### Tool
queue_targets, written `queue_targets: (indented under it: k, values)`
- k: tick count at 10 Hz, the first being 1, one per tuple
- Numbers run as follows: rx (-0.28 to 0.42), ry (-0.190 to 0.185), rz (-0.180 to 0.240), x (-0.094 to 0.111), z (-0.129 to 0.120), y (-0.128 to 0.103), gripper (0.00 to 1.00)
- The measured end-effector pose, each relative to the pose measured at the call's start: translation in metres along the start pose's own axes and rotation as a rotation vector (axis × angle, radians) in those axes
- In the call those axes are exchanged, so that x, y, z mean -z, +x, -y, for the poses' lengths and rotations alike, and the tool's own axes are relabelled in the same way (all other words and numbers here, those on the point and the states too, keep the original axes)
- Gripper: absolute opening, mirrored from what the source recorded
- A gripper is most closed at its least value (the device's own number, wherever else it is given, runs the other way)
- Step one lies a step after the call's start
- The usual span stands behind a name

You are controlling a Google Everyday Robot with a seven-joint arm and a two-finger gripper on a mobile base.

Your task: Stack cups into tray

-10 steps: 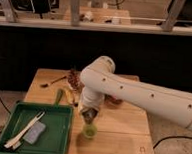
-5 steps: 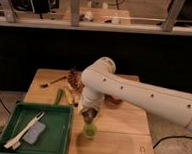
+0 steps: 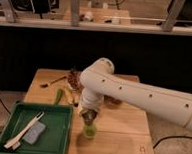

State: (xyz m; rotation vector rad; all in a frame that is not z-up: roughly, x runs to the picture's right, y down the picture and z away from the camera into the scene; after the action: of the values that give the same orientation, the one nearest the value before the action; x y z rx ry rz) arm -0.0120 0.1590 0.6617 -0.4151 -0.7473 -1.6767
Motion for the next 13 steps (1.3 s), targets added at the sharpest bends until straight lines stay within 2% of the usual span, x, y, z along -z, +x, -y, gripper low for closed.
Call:
queue_targets:
  k: [4, 13]
  values:
    - [-0.009, 0.032, 0.012, -0.013, 0.002, -0.006, 0.0]
    - [-0.038, 0.066, 0.065, -0.048, 0.0, -0.016, 0.0]
